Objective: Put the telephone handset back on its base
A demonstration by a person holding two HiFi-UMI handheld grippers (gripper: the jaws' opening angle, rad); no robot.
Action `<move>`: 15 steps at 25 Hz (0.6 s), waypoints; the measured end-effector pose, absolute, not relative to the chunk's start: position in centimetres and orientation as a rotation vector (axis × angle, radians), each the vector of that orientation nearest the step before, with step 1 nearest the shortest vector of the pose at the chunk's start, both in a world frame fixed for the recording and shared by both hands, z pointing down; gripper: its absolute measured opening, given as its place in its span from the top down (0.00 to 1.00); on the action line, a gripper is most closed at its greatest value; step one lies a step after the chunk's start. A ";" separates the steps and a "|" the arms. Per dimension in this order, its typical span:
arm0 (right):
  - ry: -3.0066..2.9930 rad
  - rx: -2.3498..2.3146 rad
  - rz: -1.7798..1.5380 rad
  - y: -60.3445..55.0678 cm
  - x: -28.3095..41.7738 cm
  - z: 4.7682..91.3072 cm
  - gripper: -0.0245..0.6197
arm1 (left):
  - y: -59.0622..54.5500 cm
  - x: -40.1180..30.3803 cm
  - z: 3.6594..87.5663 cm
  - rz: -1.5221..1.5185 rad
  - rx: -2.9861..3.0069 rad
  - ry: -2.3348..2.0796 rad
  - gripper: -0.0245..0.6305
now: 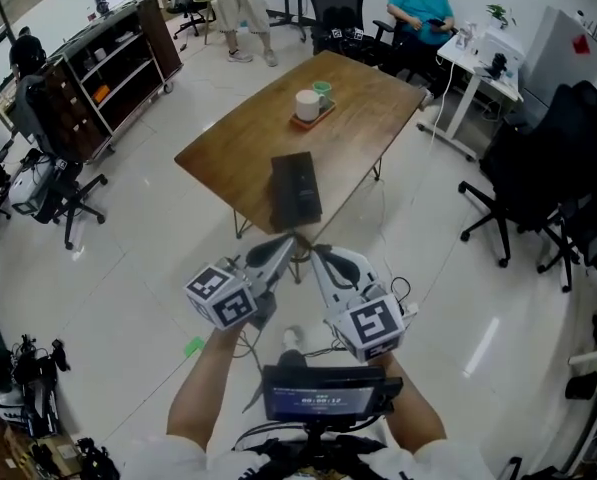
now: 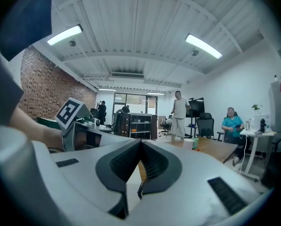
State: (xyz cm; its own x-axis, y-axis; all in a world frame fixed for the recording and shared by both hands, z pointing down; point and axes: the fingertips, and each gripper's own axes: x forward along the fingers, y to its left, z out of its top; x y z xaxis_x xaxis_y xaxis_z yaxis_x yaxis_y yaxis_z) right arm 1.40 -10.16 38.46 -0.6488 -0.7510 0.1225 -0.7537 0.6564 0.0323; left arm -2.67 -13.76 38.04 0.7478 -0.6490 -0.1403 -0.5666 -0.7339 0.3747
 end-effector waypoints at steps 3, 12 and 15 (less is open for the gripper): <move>-2.747 1.243 -0.010 -7.6 2.2 38.0 0.96 | -10.6 -2.1 37.1 -0.383 2.676 -0.982 0.96; -2.785 1.216 -0.091 -0.1 3.7 36.4 0.96 | -2.0 -0.9 34.0 -0.417 2.741 -1.124 0.96; -2.804 1.210 -0.102 1.7 4.2 35.9 0.96 | 0.4 -0.4 33.2 -0.435 2.752 -1.149 0.96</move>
